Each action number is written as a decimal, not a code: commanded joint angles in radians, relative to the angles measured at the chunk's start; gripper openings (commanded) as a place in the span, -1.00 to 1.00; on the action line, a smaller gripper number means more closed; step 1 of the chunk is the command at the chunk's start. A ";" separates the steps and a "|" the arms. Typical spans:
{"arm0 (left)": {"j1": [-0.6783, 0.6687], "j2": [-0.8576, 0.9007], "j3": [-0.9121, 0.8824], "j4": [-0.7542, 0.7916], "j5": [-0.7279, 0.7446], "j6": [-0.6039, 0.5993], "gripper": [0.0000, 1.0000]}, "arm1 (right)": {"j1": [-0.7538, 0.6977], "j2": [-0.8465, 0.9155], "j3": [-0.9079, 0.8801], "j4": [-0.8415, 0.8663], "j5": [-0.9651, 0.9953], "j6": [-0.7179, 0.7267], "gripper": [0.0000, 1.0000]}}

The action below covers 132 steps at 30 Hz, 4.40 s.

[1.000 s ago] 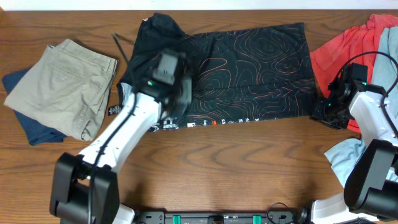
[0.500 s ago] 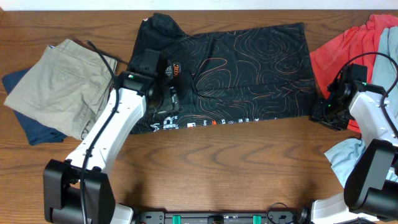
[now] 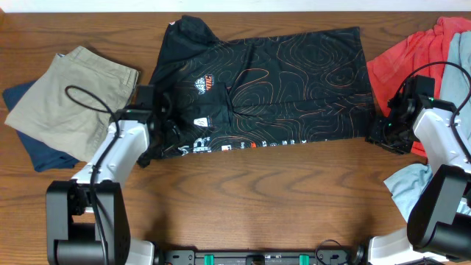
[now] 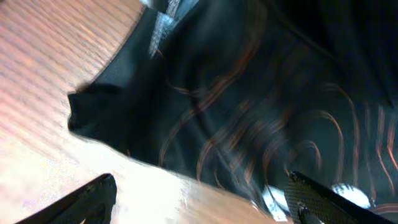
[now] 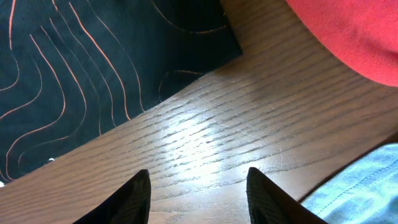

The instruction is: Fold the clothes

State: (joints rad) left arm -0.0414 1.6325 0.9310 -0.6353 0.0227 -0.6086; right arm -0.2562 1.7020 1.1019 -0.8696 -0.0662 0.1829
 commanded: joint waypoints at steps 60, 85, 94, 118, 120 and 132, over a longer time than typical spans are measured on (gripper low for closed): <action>0.091 -0.095 -0.147 0.082 -0.142 -0.013 -0.87 | 0.007 0.061 -0.006 0.099 -0.013 0.160 0.05; 0.091 -0.110 -0.147 -0.106 -0.138 -0.013 -0.88 | -0.007 0.177 -0.006 0.058 0.128 0.213 -0.98; 0.093 -0.118 -0.147 -0.323 -0.140 0.040 -0.88 | -0.097 0.174 -0.006 -0.228 0.261 0.277 -0.98; 0.093 -0.299 -0.136 -0.297 -0.060 0.040 -0.66 | -0.111 0.015 0.006 -0.150 0.047 0.122 0.02; 0.093 -0.310 -0.136 -0.278 -0.028 0.045 -0.66 | -0.105 0.019 0.001 -0.145 0.041 0.122 -0.03; 0.091 -0.314 -0.137 -0.243 0.019 0.077 -0.66 | -0.097 0.020 -0.125 0.004 0.039 0.135 -0.07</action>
State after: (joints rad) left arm 0.0452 1.3266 0.7891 -0.8776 0.0288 -0.5446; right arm -0.3626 1.7294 0.9943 -0.8871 -0.0181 0.3218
